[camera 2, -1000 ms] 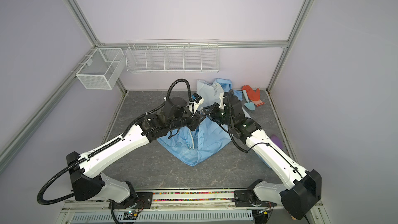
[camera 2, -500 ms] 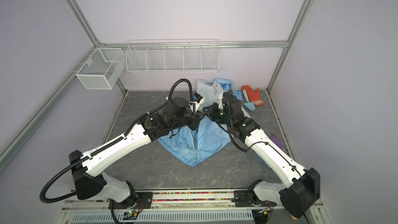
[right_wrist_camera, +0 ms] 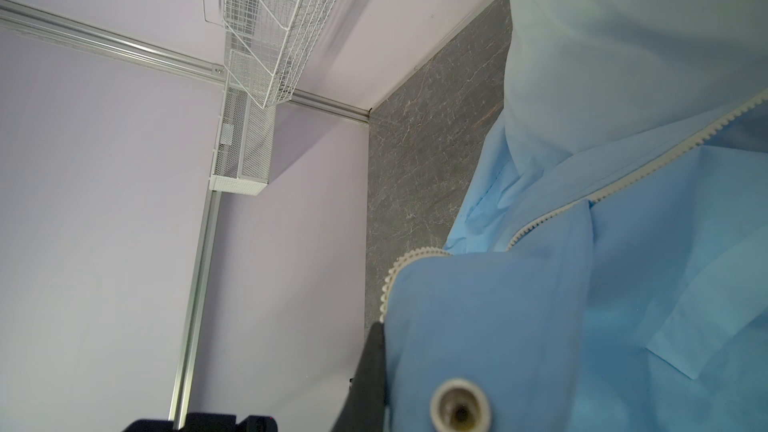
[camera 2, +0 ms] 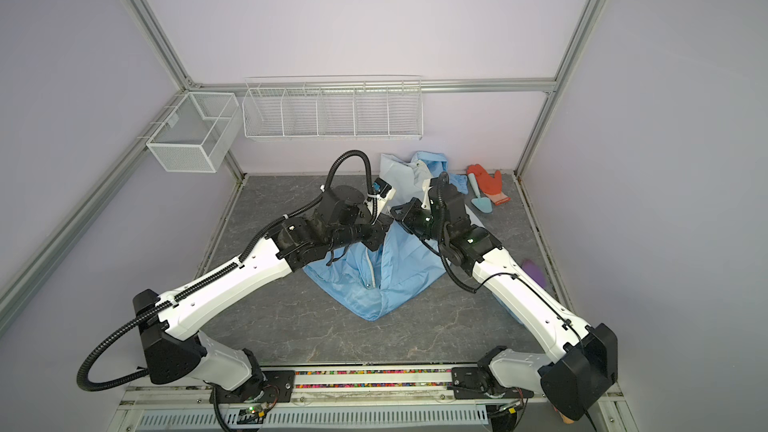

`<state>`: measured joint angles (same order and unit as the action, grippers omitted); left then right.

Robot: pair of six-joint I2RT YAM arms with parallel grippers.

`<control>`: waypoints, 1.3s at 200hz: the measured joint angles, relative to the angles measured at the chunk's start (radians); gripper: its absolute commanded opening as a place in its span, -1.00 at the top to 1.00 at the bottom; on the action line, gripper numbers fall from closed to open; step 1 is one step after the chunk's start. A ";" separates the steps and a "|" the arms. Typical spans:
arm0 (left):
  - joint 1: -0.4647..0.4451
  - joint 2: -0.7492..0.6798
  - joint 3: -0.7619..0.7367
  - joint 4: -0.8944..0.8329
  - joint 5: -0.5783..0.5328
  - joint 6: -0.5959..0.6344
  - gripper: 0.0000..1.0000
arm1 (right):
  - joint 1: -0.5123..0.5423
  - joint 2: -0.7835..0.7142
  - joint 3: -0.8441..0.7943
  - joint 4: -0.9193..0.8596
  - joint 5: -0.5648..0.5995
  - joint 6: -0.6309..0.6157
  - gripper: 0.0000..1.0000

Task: Zip up the jacket

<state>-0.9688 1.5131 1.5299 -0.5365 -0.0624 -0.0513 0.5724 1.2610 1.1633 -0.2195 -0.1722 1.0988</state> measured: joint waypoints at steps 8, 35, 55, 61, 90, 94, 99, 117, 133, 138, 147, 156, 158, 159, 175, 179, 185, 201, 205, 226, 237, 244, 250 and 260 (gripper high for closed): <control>0.000 0.000 0.000 -0.002 0.000 0.000 1.00 | 0.000 0.000 0.000 0.000 0.000 0.000 0.87; 0.007 0.000 0.017 -0.016 0.003 -0.008 1.00 | 0.000 0.000 0.000 0.000 0.000 0.000 0.87; 0.019 -0.002 0.021 -0.016 0.003 -0.025 0.91 | 0.000 0.000 0.000 0.000 0.000 0.000 0.87; 0.027 -0.003 0.021 -0.016 0.008 -0.041 0.80 | 0.000 -0.001 -0.002 0.003 0.000 0.000 0.87; 0.130 -0.016 0.003 -0.013 0.092 -0.186 0.40 | -0.002 -0.031 -0.060 0.084 -0.002 -0.017 0.87; 0.156 -0.023 -0.010 -0.006 0.119 -0.229 0.37 | -0.002 -0.039 -0.074 0.102 -0.005 -0.022 0.87; 0.183 -0.031 -0.029 0.003 0.153 -0.283 0.31 | -0.005 -0.048 -0.090 0.119 -0.008 -0.027 0.87; 0.299 -0.061 -0.175 0.145 0.325 -0.502 0.18 | -0.019 -0.061 -0.138 0.193 -0.053 -0.043 0.87; 0.363 -0.065 -0.356 0.373 0.461 -0.748 0.07 | -0.028 -0.060 -0.161 0.238 -0.103 -0.061 0.87; 0.373 -0.058 -0.408 0.438 0.494 -0.823 0.05 | -0.029 -0.059 -0.166 0.248 -0.117 -0.067 0.87; 0.377 -0.041 -0.486 0.537 0.541 -0.942 0.04 | -0.029 -0.058 -0.176 0.274 -0.145 -0.077 0.87; 0.374 -0.017 -0.533 0.608 0.579 -1.040 0.00 | -0.029 -0.058 -0.188 0.294 -0.168 -0.085 0.87; 0.373 -0.012 -0.539 0.624 0.590 -1.065 -0.01 | -0.028 -0.058 -0.192 0.300 -0.174 -0.088 0.87; 0.373 -0.012 -0.539 0.624 0.590 -1.065 -0.01 | -0.028 -0.058 -0.192 0.300 -0.174 -0.088 0.87; 0.366 0.011 -0.548 0.725 0.649 -1.202 -0.01 | -0.028 -0.060 -0.217 0.315 -0.193 -0.104 0.87; 0.364 0.012 -0.546 0.762 0.665 -1.238 -0.01 | -0.029 -0.063 -0.225 0.315 -0.196 -0.107 0.87; 0.364 0.012 -0.546 0.795 0.676 -1.269 -0.02 | -0.029 -0.064 -0.231 0.314 -0.197 -0.110 0.87; 0.360 0.017 -0.546 0.932 0.704 -1.391 -0.04 | -0.029 -0.074 -0.250 0.314 -0.201 -0.120 0.87; 0.359 0.021 -0.546 0.967 0.708 -1.425 -0.06 | -0.028 -0.076 -0.252 0.313 -0.202 -0.122 0.87; 0.352 0.046 -0.558 1.128 0.718 -1.556 -0.96 | -0.029 -0.097 -0.257 0.308 -0.203 -0.132 0.87; 0.347 0.055 -0.573 1.183 0.719 -1.618 -0.99 | -0.029 -0.109 -0.257 0.303 -0.202 -0.136 0.87; 0.343 0.058 -0.577 1.196 0.722 -1.643 -0.99 | -0.029 -0.115 -0.257 0.301 -0.202 -0.139 0.87; 0.338 0.061 -0.578 1.205 0.724 -1.661 -0.99 | -0.029 -0.119 -0.257 0.299 -0.202 -0.143 0.87; 0.330 0.064 -0.578 1.218 0.733 -1.686 -0.94 | -0.029 -0.124 -0.257 0.296 -0.202 -0.146 0.87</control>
<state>-0.6392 1.5776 0.9520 0.6815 0.6704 -1.7370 0.5438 1.1370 0.9058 0.0761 -0.3744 0.9527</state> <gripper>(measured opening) 0.991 0.067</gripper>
